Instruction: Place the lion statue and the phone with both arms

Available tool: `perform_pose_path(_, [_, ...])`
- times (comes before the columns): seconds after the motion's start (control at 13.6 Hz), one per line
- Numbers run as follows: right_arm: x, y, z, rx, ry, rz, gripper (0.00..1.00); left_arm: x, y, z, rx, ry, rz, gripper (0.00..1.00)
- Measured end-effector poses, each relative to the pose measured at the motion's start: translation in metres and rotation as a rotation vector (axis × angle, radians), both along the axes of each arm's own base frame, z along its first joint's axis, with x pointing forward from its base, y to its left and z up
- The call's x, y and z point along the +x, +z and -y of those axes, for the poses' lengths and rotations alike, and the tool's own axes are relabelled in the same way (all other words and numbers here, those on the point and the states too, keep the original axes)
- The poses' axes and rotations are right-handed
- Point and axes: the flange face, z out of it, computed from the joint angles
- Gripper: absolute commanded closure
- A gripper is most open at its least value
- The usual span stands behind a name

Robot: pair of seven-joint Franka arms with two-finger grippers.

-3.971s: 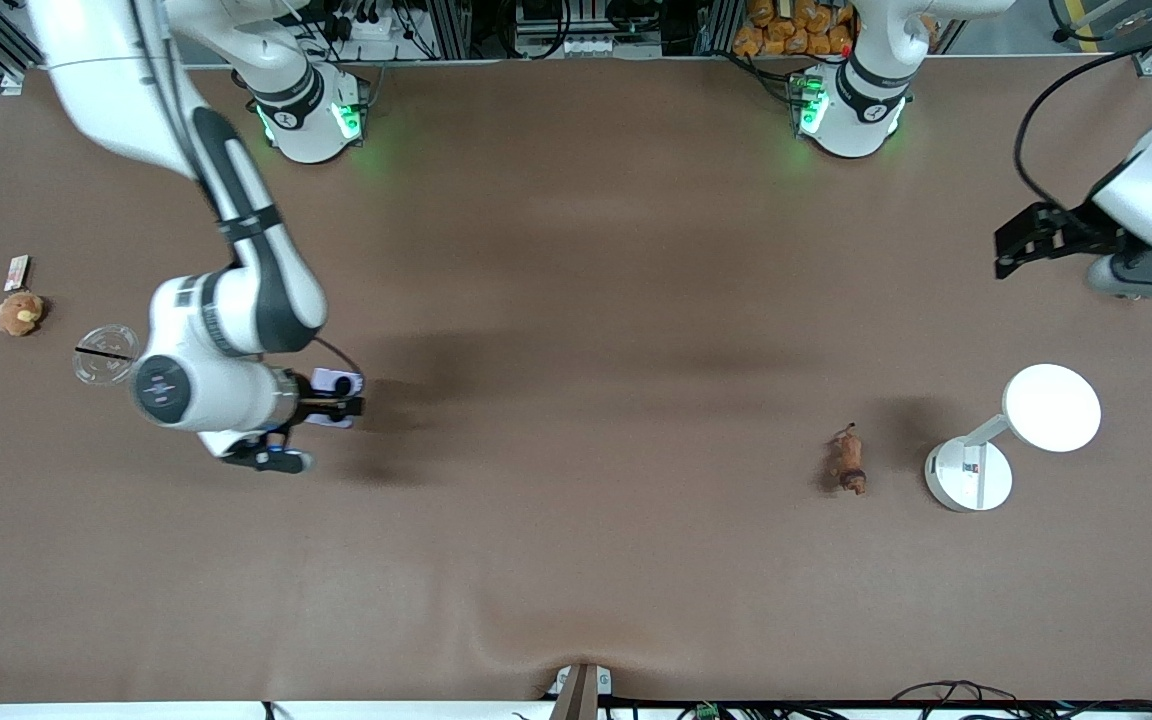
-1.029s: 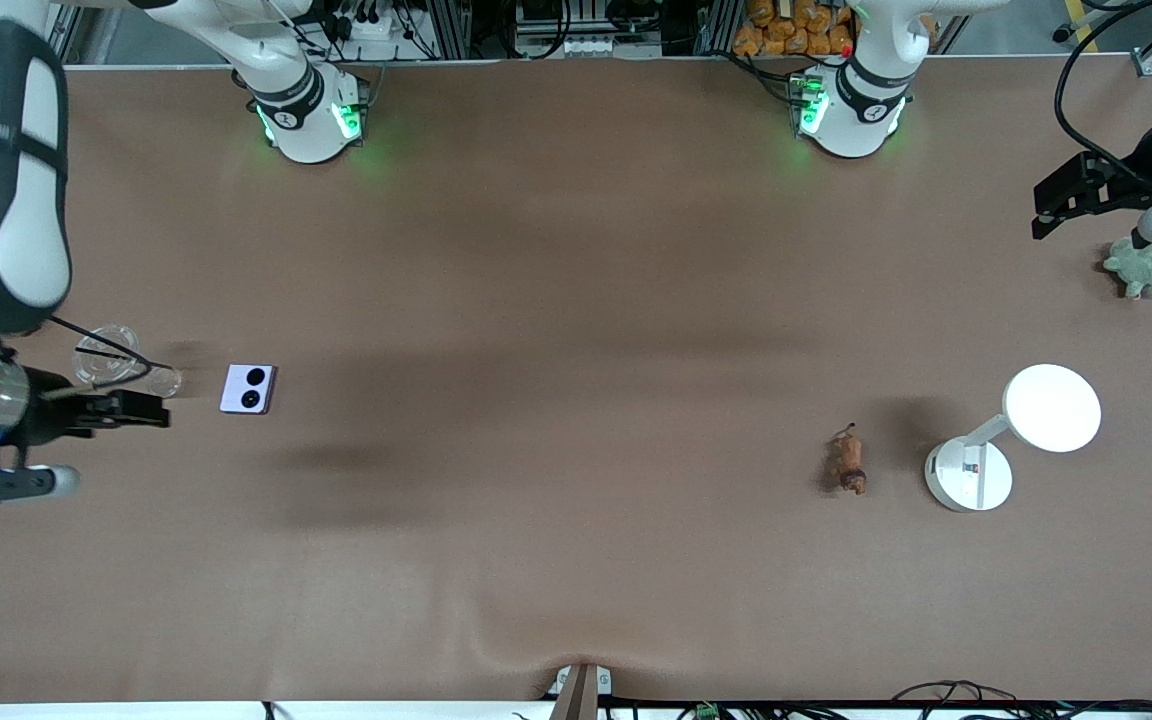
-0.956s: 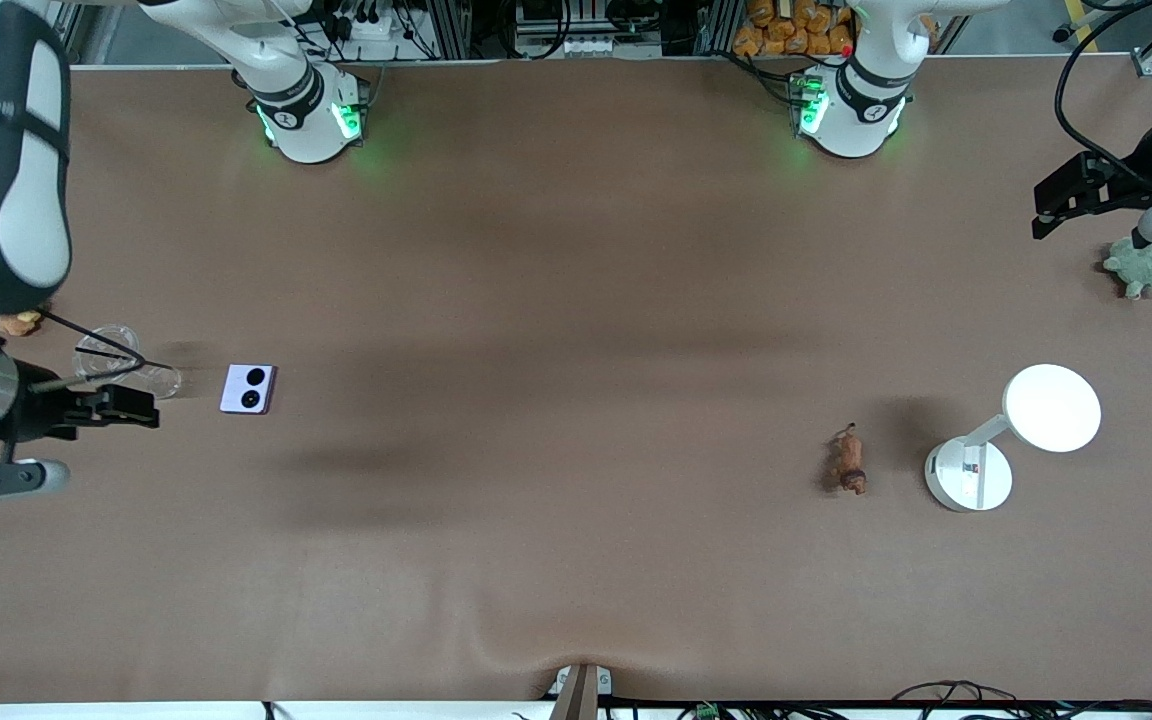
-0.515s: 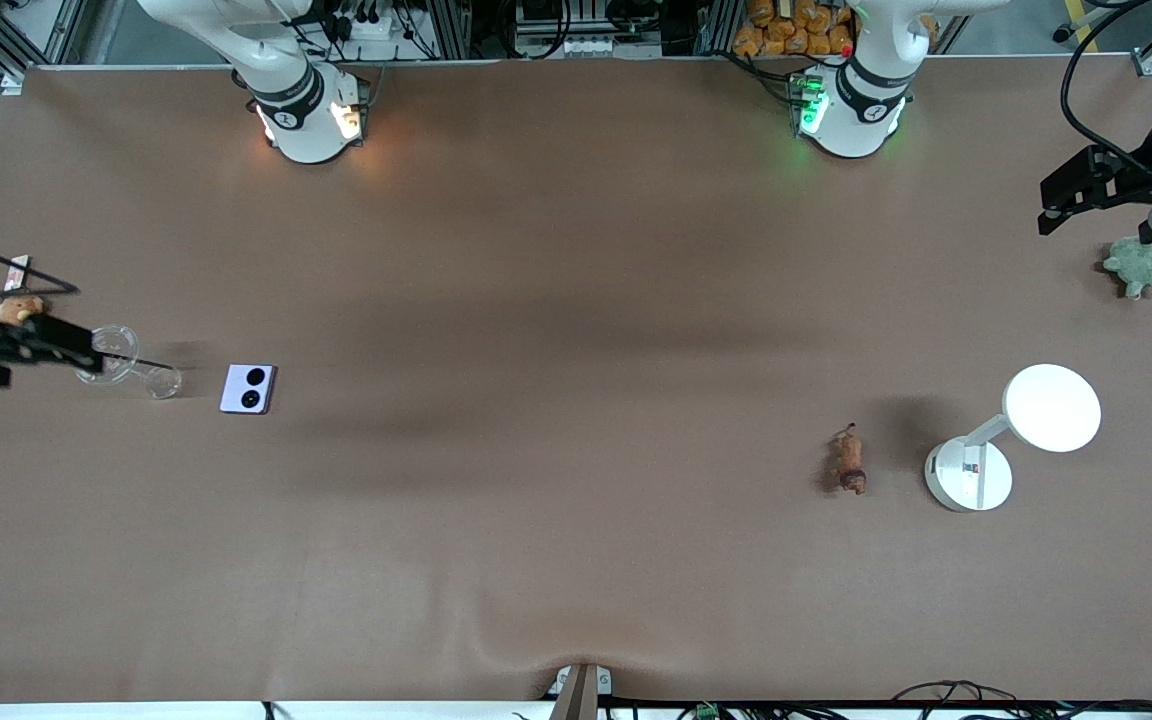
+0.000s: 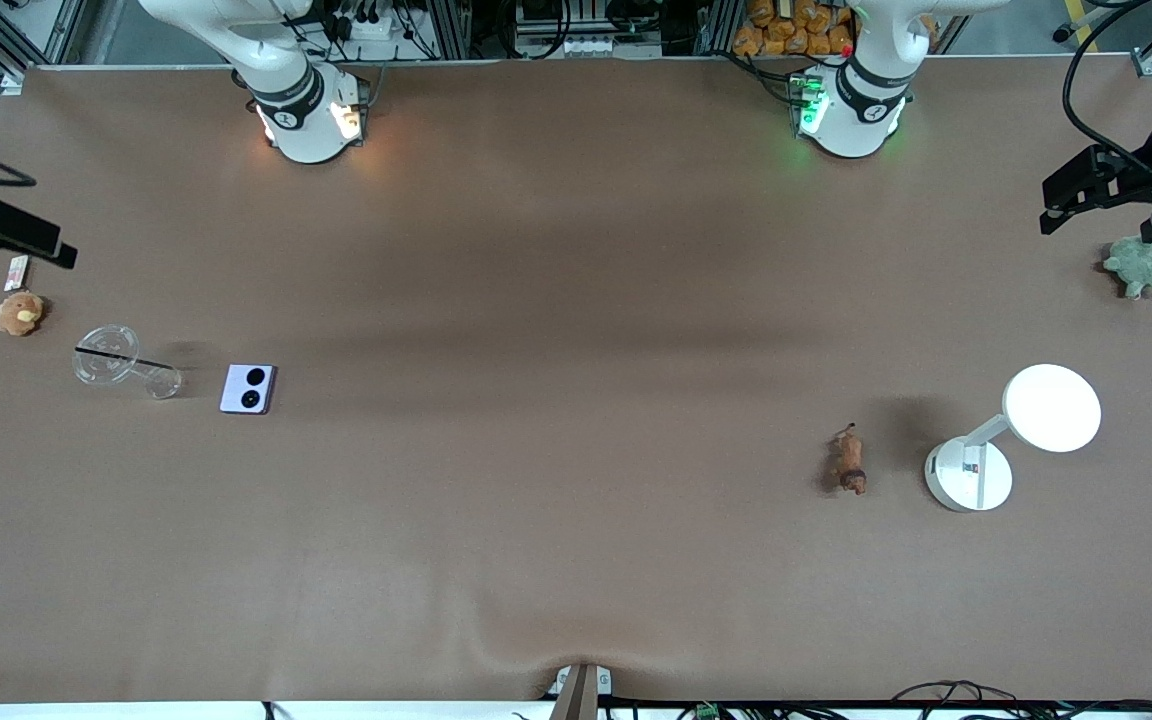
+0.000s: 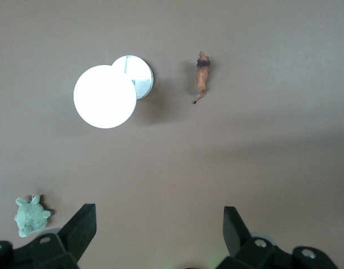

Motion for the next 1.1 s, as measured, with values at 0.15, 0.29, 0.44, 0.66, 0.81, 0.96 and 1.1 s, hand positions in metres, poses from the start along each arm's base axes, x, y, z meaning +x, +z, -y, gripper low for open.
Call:
perform_pose_path(0.15, [-0.021,-0.012,0.004,0.007,-0.009,0.006,0.00,0.000,0.000,0.000,0.000,0.000,-0.001,0.00])
perform_pose_path(0.29, [-0.030,-0.017,0.006,0.008,-0.013,0.007,0.00,0.000,0.000,0.000,0.000,0.001,-0.001,0.00])
perform_pose_path(0.44, [-0.030,-0.017,0.009,-0.002,-0.017,0.014,0.00,0.000,0.000,0.000,0.000,0.001,-0.002,0.00])
perform_pose_path(0.66, [-0.027,-0.017,0.011,-0.019,-0.019,0.023,0.00,0.000,0.000,-0.001,0.000,0.001,-0.002,0.00])
perform_pose_path(0.81, [-0.028,-0.018,0.011,-0.021,-0.019,0.016,0.00,0.000,0.000,-0.001,0.000,0.001,-0.002,0.00])
perform_pose_path(0.96, [-0.029,-0.019,0.011,-0.021,-0.018,0.005,0.00,0.000,0.000,-0.001,0.000,0.001,-0.003,0.00])
perform_pose_path(1.1, [-0.029,-0.019,0.011,-0.021,-0.018,0.001,0.00,0.000,0.000,-0.001,0.000,0.001,-0.003,0.00])
